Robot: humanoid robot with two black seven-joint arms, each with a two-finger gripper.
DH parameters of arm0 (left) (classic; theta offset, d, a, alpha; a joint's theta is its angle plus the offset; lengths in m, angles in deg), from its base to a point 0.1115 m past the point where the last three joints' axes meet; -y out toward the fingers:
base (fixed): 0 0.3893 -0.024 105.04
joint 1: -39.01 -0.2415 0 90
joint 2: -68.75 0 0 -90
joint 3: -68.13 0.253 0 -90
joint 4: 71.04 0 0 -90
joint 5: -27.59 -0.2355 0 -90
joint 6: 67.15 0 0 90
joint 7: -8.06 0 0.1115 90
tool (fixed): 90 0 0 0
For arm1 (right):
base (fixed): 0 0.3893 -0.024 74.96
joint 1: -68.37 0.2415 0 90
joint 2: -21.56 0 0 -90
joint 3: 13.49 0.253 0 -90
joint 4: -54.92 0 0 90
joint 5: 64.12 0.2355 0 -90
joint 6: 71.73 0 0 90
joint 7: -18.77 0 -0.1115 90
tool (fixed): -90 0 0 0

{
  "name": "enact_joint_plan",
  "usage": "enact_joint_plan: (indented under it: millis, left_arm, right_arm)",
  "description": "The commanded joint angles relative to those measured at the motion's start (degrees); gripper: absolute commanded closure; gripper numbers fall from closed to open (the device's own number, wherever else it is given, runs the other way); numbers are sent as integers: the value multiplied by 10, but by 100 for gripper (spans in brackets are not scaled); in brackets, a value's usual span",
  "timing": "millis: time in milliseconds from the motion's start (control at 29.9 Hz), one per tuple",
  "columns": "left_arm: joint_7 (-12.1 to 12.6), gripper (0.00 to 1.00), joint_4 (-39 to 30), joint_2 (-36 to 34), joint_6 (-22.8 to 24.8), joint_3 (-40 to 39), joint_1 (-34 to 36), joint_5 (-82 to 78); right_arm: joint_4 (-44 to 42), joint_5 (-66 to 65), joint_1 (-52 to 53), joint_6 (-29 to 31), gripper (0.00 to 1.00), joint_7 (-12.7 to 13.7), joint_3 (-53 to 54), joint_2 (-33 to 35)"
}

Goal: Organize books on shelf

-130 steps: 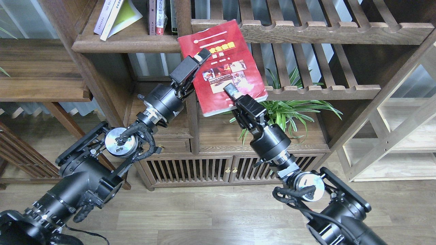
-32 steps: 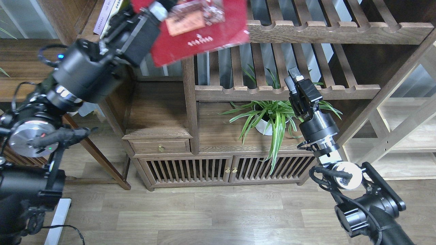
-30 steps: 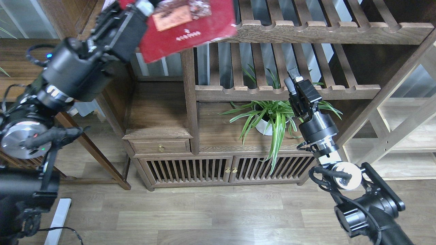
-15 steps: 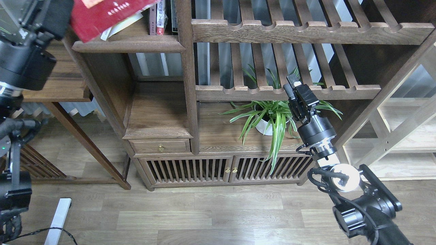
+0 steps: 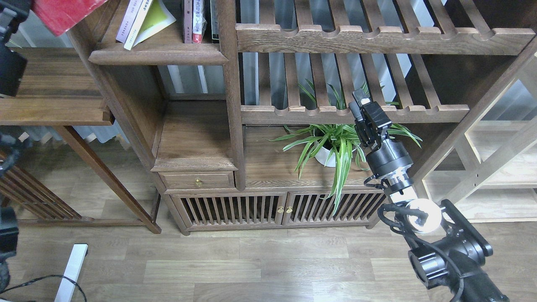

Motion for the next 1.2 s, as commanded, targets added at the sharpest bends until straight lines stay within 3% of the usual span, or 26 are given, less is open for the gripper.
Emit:
enact_joint_plan:
  millis: [0,267,568,1170]
  left_arm:
    - [3,100,9,-30,-3,0,4,0]
    - [21,100,45,-117,2,10,27,2]
    - [51,100,64,-153,-1,49,72,-3]
    - [52,100,126,-227,-9,120,131,-31]
  right_arm:
    - [-1,0,-1,0,46,-1,0,0]
    - [-6,0,-4,0,46,-2,0,-13]
    - [-9,0,-5,0,45,-5,1,-20]
    - [-10,2,-6,0,45,-5,0,-34]
